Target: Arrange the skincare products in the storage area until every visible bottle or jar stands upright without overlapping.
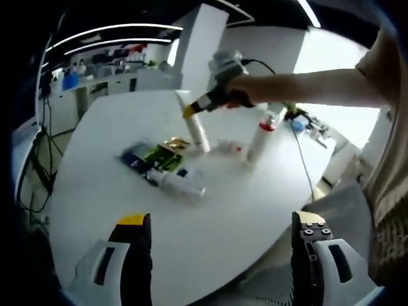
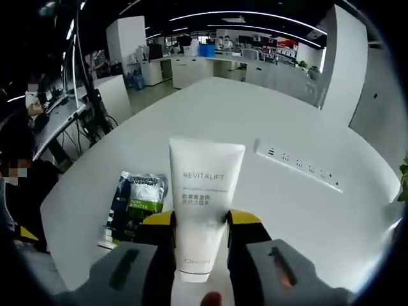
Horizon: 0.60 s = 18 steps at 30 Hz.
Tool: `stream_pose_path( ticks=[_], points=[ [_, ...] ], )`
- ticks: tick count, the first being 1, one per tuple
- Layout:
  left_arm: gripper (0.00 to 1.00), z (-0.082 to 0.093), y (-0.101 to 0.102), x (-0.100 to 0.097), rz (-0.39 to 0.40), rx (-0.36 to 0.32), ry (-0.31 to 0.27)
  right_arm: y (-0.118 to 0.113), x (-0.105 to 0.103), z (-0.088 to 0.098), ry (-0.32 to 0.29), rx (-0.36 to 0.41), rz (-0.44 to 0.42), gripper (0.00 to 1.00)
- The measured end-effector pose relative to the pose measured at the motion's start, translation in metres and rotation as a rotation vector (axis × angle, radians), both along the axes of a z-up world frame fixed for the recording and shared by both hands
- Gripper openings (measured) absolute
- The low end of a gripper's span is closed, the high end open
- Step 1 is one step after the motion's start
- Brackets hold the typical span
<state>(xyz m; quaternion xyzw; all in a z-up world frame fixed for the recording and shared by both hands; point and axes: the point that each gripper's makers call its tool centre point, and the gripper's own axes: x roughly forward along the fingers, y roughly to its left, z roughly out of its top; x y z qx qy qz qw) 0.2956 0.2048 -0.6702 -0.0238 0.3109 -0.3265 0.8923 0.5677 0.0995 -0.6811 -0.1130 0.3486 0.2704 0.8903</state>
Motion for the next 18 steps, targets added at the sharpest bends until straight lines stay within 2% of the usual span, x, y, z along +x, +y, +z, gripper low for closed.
stream_pose_path(
  ticks=[8, 18],
  points=[
    [0.89, 0.013, -0.013, 0.008, -0.021, -0.001, -0.041, -0.002, -0.017, 0.014, -0.048, 0.036, 0.002, 0.29],
    [0.89, 0.027, -0.023, 0.02, -0.053, 0.026, -0.096, -0.001, -0.042, 0.057, -0.14, 0.121, 0.033, 0.29]
  ],
)
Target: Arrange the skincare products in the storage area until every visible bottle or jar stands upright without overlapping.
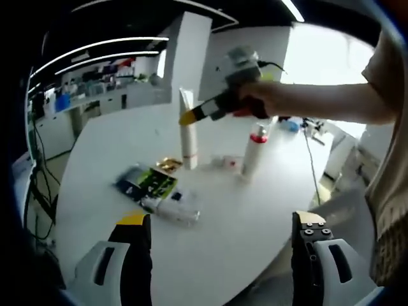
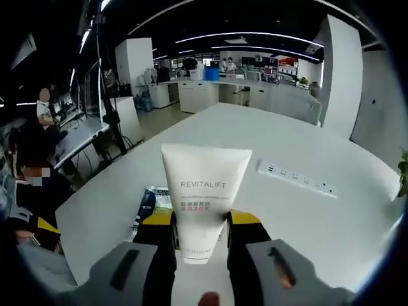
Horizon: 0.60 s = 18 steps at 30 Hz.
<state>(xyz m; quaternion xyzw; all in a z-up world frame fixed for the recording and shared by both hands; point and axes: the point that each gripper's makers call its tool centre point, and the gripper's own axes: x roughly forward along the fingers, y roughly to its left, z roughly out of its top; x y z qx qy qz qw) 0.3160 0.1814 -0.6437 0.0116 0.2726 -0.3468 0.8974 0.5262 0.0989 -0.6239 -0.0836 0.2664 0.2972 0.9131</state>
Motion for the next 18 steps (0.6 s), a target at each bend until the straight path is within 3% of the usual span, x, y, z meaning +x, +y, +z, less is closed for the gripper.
stream_pose_path(
  ticks=[6, 18],
  points=[
    [0.89, 0.007, -0.007, 0.005, 0.009, -0.008, -0.017, -0.004, -0.018, 0.022, -0.056, 0.018, 0.008, 0.29],
    [0.86, 0.021, -0.02, 0.002, -0.017, 0.011, -0.052, -0.009, -0.069, 0.045, -0.104, 0.082, -0.005, 0.29]
  ],
)
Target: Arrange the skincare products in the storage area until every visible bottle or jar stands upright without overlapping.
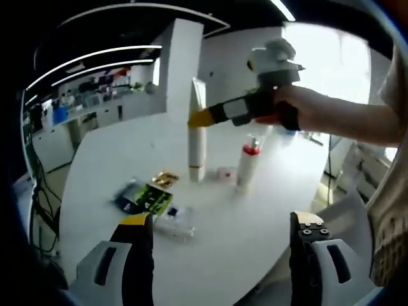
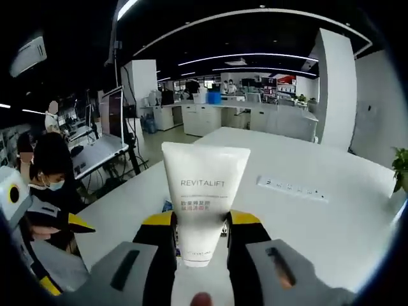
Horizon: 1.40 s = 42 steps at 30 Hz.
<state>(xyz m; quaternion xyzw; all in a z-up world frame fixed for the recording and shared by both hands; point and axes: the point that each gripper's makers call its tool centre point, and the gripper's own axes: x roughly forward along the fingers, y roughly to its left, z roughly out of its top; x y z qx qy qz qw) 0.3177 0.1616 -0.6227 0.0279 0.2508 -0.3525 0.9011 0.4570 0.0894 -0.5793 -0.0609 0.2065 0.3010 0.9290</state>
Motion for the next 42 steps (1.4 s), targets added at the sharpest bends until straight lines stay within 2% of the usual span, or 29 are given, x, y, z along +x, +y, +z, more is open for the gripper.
stream_pose_path(
  ticks=[9, 13, 17, 24, 28, 31, 36, 42],
  points=[
    [0.85, 0.014, -0.011, 0.001, -0.004, 0.008, -0.031, 0.0, -0.038, 0.009, -0.027, 0.029, 0.014, 0.29],
    [0.82, 0.02, -0.021, 0.003, -0.011, -0.021, -0.031, 0.0, -0.057, 0.013, -0.035, 0.04, 0.03, 0.29],
    [0.79, 0.022, -0.031, 0.01, -0.024, -0.003, -0.044, -0.001, -0.074, 0.015, -0.036, 0.045, 0.041, 0.29],
    [0.72, 0.024, -0.056, 0.012, -0.074, -0.014, -0.058, -0.012, -0.088, 0.014, -0.023, 0.059, 0.024, 0.29],
    [0.64, 0.019, -0.072, 0.013, -0.108, 0.002, -0.068, -0.017, -0.097, 0.021, -0.03, 0.073, 0.022, 0.29],
    [0.59, 0.021, -0.086, 0.015, -0.131, 0.007, -0.101, -0.015, -0.104, 0.027, -0.039, 0.076, 0.032, 0.29],
    [0.51, 0.025, -0.098, 0.018, -0.146, 0.005, -0.13, -0.016, -0.111, 0.03, -0.048, 0.079, 0.046, 0.29],
    [0.29, 0.028, -0.1, 0.018, -0.164, -0.001, -0.142, -0.021, -0.116, 0.03, -0.044, 0.085, 0.047, 0.29]
  ],
)
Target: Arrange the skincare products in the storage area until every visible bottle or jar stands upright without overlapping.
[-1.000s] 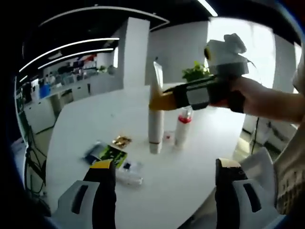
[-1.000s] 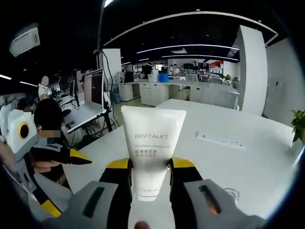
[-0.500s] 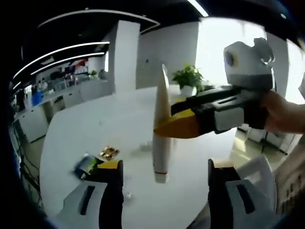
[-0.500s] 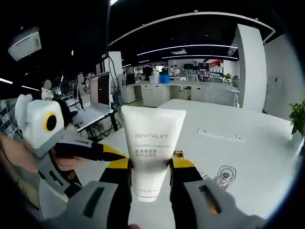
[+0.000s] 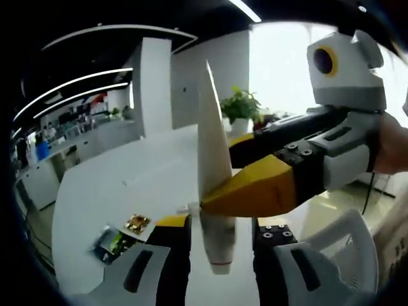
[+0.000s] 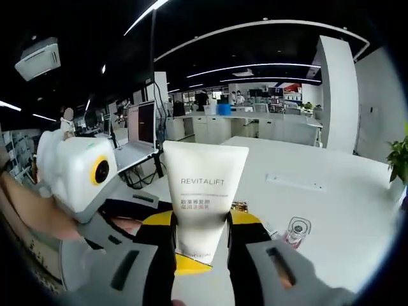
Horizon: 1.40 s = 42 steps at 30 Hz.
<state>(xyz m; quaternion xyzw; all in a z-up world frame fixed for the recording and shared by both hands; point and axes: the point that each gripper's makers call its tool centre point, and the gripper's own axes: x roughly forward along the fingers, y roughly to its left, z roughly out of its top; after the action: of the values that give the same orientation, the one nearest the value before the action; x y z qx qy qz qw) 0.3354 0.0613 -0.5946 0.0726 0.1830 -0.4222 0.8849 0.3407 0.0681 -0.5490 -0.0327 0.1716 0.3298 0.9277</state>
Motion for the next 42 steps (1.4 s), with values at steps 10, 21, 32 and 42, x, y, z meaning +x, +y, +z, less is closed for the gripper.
stream_pose_path(
  ticks=[10, 21, 32, 42],
  points=[
    [0.17, 0.0, -0.01, -0.004, -0.022, 0.014, 0.021, -0.011, -0.005, 0.002, 0.001, 0.016, -0.012, 0.3],
    [0.15, 0.004, -0.026, -0.009, -0.095, -0.023, 0.053, -0.024, -0.013, 0.011, -0.044, 0.059, 0.102, 0.32],
    [0.15, 0.017, -0.045, -0.013, -0.324, -0.024, 0.037, -0.041, -0.011, 0.034, -0.06, 0.106, 0.263, 0.3],
    [0.15, 0.02, -0.049, -0.03, -0.56, -0.03, 0.087, -0.047, -0.021, 0.046, -0.044, 0.115, 0.427, 0.2]
  ],
)
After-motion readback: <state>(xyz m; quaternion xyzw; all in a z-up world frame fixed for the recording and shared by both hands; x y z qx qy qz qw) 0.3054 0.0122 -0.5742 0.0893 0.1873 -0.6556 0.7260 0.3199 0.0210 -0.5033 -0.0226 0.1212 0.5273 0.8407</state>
